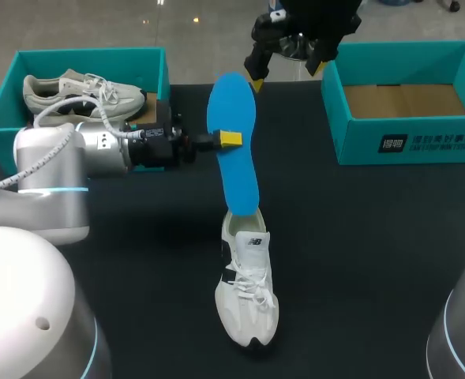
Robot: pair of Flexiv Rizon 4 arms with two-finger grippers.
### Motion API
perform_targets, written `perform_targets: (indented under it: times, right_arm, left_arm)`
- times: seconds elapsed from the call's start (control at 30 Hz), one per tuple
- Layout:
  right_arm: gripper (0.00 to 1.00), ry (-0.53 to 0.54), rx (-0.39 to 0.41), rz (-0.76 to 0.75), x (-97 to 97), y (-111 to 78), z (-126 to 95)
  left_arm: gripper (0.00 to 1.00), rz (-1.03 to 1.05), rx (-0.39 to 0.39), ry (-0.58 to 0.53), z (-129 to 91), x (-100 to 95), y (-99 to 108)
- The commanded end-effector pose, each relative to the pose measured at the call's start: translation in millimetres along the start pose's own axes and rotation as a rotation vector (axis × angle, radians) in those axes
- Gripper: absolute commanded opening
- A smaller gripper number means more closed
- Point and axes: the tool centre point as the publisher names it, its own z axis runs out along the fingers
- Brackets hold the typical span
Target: Take the shoe out of the shoebox, open the shoe tongue, remove and reinsert the insole, then place the shoe into the shoebox
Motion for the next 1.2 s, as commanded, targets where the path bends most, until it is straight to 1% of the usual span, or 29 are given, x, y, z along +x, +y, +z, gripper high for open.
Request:
perform_targets:
  times: [0.03,0.8,0.83,0.87,0.9,0.93,0.97,1.03,1.07,1.13,1.2]
  right_arm:
    - [1.00,0.010,0.010,0.010,-1.5,-1.4,1]
    - [1.00,0.010,0.010,0.010,-1.5,-1.4,1]
    - [1.00,0.010,0.010,0.010,-1.5,-1.4,1]
    - [1.00,0.010,0.010,0.010,-1.5,-1.4,1]
    - [1.00,0.010,0.010,0.010,-1.5,-1.4,1]
    - [1.00,0.010,0.010,0.010,-1.5,-1.4,1]
    - [1.00,0.010,0.010,0.010,-1.5,-1.4,1]
    - [1.00,0.010,0.010,0.010,-1.5,-1.4,1]
    - [1.00,0.010,0.010,0.010,-1.5,-1.4,1]
    - [1.00,0.010,0.010,0.010,-1.5,-1.4,1]
    - [1.00,0.010,0.010,0.010,-1.5,-1.4,1]
  left_arm:
    - [0.00,0.000,-0.002,0.000,-1,-0.1,1]
    - [0.00,0.000,-0.002,0.000,-1,-0.1,1]
    - [0.00,0.094,-0.044,-0.012,-1,6.7,-4]
    - [0.00,0.206,-0.061,0.007,-2,13.0,-7]
    - [0.00,0.262,-0.060,0.023,-4,17.9,-10]
    - [0.00,0.347,-0.097,0.016,-6,21.1,-11]
    - [0.00,0.448,-0.114,0.011,-7,23.5,-10]
    - [0.00,0.515,-0.080,0.064,-12,27.5,-9]
    - [0.00,0.564,-0.109,0.058,-13,28.3,-7]
    - [0.00,0.630,-0.107,0.097,-15,30.9,-3]
    - [0.00,0.697,-0.120,0.128,-17,32.3,3]
